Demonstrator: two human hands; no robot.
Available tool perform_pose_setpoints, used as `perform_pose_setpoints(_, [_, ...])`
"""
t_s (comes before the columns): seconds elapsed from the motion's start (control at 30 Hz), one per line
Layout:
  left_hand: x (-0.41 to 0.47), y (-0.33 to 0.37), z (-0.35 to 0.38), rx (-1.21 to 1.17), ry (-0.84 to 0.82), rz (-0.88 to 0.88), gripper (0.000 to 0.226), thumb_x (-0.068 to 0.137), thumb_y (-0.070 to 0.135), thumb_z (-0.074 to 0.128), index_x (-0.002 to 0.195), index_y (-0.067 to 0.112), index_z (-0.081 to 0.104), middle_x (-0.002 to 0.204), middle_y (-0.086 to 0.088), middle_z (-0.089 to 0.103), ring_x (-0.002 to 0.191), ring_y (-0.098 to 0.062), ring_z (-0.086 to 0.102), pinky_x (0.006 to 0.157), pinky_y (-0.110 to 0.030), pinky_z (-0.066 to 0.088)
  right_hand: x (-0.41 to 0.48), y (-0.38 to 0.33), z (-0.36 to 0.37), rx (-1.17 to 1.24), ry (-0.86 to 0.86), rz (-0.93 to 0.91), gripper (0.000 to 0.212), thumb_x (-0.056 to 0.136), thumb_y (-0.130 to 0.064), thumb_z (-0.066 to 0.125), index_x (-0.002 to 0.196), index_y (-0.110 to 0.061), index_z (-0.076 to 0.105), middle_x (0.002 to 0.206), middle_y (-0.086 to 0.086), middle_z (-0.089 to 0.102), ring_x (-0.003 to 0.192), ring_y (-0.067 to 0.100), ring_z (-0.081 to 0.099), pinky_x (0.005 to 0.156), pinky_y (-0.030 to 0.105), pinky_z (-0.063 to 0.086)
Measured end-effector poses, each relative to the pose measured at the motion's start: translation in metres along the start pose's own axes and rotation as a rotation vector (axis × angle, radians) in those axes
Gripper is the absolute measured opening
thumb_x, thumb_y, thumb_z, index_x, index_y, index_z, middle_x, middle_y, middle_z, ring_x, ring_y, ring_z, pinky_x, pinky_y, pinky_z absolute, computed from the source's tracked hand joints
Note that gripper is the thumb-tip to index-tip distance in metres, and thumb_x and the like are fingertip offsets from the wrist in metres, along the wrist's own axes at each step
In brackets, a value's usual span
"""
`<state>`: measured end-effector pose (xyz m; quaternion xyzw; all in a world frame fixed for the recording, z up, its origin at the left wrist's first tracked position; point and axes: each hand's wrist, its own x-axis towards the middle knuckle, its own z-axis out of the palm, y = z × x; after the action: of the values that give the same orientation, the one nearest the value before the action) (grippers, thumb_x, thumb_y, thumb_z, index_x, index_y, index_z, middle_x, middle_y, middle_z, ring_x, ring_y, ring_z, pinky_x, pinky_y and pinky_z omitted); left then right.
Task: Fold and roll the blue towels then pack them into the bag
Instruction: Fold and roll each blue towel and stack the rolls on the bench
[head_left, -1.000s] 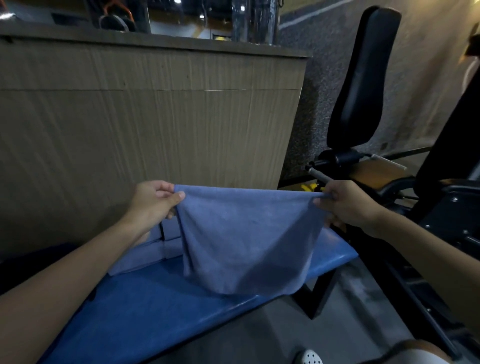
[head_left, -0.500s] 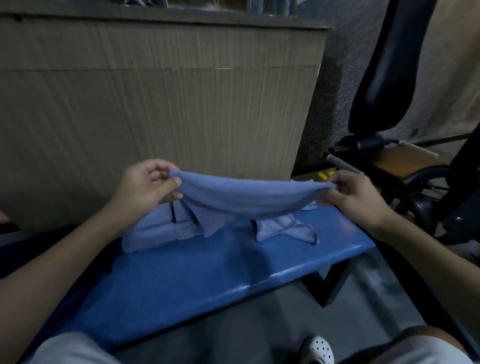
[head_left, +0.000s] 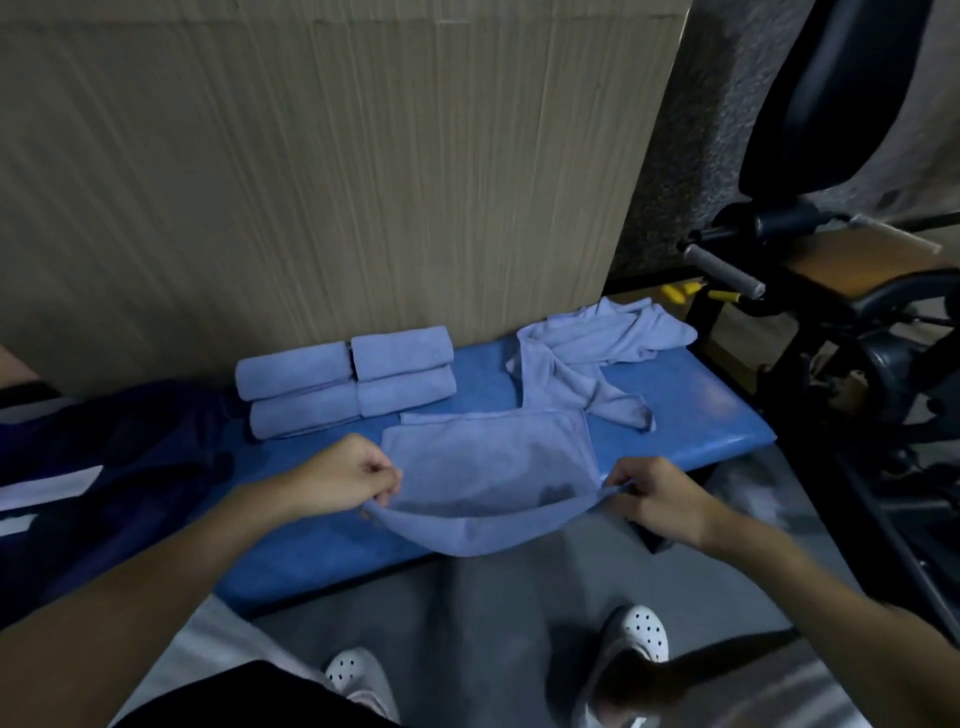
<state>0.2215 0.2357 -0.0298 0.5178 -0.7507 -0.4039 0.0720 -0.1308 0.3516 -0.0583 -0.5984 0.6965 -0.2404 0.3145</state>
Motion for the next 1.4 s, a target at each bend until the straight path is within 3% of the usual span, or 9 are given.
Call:
perform_pose_setpoints(0.2, [0.042, -0.003, 0.023, 0.341, -0.234, -0.032, 0.035, 0.094, 0.034, 0.055, 0.072, 0.007, 0.063, 0.078, -0.007, 0.062, 0.076, -0.023, 0.061, 0.075, -0.03, 0.05, 0.017, -0.002, 0.018, 0.143, -0.169, 0.063, 0.012, 0.084, -0.016, 0.054, 0.079, -0.013, 0.064, 0.118, 0.005, 0.064, 0.107, 0.015, 0.059, 0.083, 0.014, 0.039])
perform_pose_setpoints(0.33, [0.061, -0.012, 0.052, 0.596, -0.215, 0.073, 0.058, 0.097, 0.041, 0.05, 0.145, 0.01, 0.042, 0.147, -0.009, 0.042, 0.136, -0.026, 0.038, 0.113, -0.033, 0.03, 0.035, 0.008, 0.047, 0.083, -0.164, 0.046, 0.034, 0.096, -0.003, 0.046, 0.122, -0.019, 0.061, 0.142, -0.003, 0.047, 0.134, 0.011, 0.04, 0.11, 0.02, 0.028])
perform_pose_setpoints(0.43, [0.07, -0.01, 0.061, 0.693, -0.17, 0.095, 0.061, 0.096, 0.053, 0.039, 0.153, 0.036, 0.021, 0.154, -0.006, 0.033, 0.138, -0.031, 0.034, 0.111, -0.042, 0.034, 0.045, 0.014, 0.054, -0.135, -0.101, -0.004, 0.042, 0.093, -0.016, 0.046, 0.134, -0.018, 0.056, 0.146, -0.002, 0.048, 0.137, 0.016, 0.04, 0.116, 0.03, 0.026])
perform_pose_setpoints(0.67, [0.095, 0.018, 0.08, 0.771, -0.031, 0.215, 0.063, 0.096, 0.056, 0.042, 0.152, 0.036, 0.023, 0.162, -0.004, 0.016, 0.146, -0.026, 0.02, 0.114, -0.045, 0.029, 0.066, 0.01, 0.036, -0.26, -0.133, 0.043, 0.046, 0.09, -0.026, 0.047, 0.135, -0.029, 0.052, 0.136, -0.009, 0.054, 0.127, 0.016, 0.046, 0.109, 0.037, 0.029])
perform_pose_setpoints(0.9, [0.123, 0.041, 0.095, 0.853, -0.162, 0.168, 0.073, 0.084, 0.075, 0.04, 0.146, 0.058, 0.005, 0.164, -0.005, -0.001, 0.146, -0.038, 0.012, 0.108, -0.063, 0.027, 0.135, 0.029, -0.001, -0.305, 0.245, 0.033, 0.048, 0.092, -0.025, 0.06, 0.137, -0.013, 0.045, 0.129, 0.015, 0.049, 0.114, 0.039, 0.051, 0.089, 0.051, 0.047])
perform_pose_setpoints(1.03, [0.125, 0.046, 0.095, 0.862, -0.195, 0.145, 0.073, 0.085, 0.075, 0.041, 0.145, 0.06, 0.003, 0.164, -0.007, -0.005, 0.145, -0.042, 0.009, 0.107, -0.066, 0.027, 0.178, 0.035, -0.009, -0.435, 0.085, 0.141, 0.071, 0.092, -0.021, 0.062, 0.151, -0.026, 0.024, 0.137, 0.015, 0.041, 0.119, 0.039, 0.051, 0.092, 0.05, 0.048])
perform_pose_setpoints(1.17, [0.128, 0.049, 0.095, 0.865, -0.238, 0.13, 0.073, 0.088, 0.072, 0.041, 0.147, 0.058, 0.0, 0.164, -0.008, -0.009, 0.146, -0.043, 0.004, 0.109, -0.066, 0.024, 0.216, 0.043, 0.0, -0.51, 0.104, 0.103, 0.037, 0.086, -0.012, 0.059, 0.123, -0.014, 0.058, 0.119, 0.016, 0.059, 0.107, 0.037, 0.058, 0.08, 0.038, 0.05])
perform_pose_setpoints(1.3, [0.131, 0.048, 0.094, 0.839, -0.264, 0.127, 0.074, 0.087, 0.072, 0.042, 0.146, 0.059, -0.002, 0.164, -0.007, -0.012, 0.147, -0.042, 0.002, 0.109, -0.065, 0.023, 0.241, 0.031, -0.009, -0.358, 0.366, 0.064, 0.009, 0.083, -0.007, 0.056, 0.085, -0.009, 0.048, 0.087, 0.01, 0.058, 0.078, 0.028, 0.054, 0.059, 0.03, 0.035])
perform_pose_setpoints(1.4, [0.132, 0.048, 0.095, 0.82, -0.276, 0.107, 0.075, 0.087, 0.072, 0.042, 0.145, 0.06, -0.004, 0.164, -0.005, -0.014, 0.147, -0.041, -0.002, 0.11, -0.065, 0.02, 0.258, 0.019, -0.012, -0.224, 0.549, -0.009, 0.008, 0.089, -0.004, 0.049, 0.09, -0.011, 0.051, 0.091, 0.008, 0.055, 0.077, 0.016, 0.05, 0.06, 0.02, 0.035])
